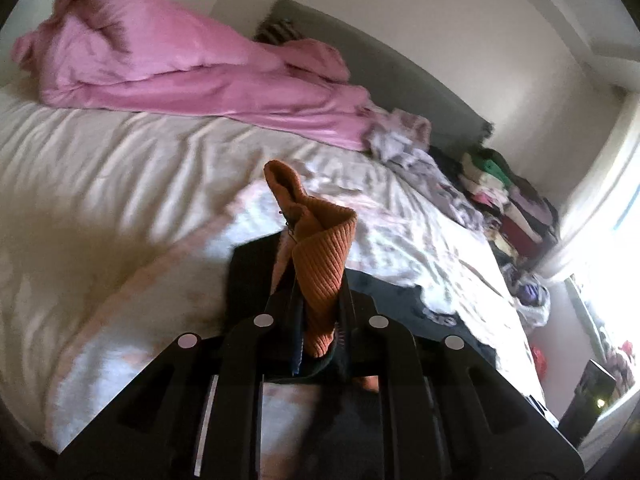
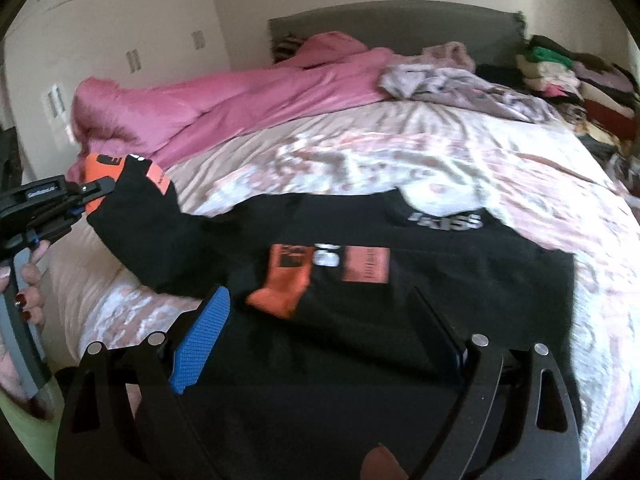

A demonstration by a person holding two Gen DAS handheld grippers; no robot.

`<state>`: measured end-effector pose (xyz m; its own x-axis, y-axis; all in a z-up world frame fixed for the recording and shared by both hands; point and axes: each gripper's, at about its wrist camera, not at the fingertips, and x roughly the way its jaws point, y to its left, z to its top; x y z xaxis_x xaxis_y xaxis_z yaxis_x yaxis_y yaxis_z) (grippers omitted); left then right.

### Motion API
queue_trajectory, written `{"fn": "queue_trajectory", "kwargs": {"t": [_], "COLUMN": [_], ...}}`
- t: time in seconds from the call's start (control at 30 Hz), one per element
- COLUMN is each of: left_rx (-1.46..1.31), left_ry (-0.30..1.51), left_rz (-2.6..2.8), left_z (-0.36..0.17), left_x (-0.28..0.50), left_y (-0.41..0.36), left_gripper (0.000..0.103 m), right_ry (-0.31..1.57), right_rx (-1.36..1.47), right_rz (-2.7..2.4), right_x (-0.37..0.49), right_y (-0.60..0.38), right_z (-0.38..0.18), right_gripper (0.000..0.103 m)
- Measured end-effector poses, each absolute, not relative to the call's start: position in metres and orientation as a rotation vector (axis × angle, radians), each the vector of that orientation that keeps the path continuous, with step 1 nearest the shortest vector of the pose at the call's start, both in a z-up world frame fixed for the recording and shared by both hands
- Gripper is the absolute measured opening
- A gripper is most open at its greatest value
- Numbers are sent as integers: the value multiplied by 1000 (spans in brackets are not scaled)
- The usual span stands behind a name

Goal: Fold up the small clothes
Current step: 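Fold the held sleeve across the shirt body with the left gripper and release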

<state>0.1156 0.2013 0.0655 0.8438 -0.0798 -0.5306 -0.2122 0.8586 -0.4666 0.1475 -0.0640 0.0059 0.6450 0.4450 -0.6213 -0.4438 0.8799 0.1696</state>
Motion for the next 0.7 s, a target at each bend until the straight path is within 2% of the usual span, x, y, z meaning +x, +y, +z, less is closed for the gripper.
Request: {"fn": "queue_trajectory", "kwargs": {"t": [0.27, 0.7], "left_rx": [-463, -406], "left_ry": [620, 789], "left_rz": [-53, -227], "left_z": [67, 13], "left_x": [140, 175], "left_y": [138, 55], "left_gripper": [7, 7], "right_ry": [691, 684], "right_rx": [131, 247], "right_rz": [417, 350], "right_x": [143, 139], "right_y": [-125, -176], "right_z": [9, 5], "right_gripper": [89, 89]}}
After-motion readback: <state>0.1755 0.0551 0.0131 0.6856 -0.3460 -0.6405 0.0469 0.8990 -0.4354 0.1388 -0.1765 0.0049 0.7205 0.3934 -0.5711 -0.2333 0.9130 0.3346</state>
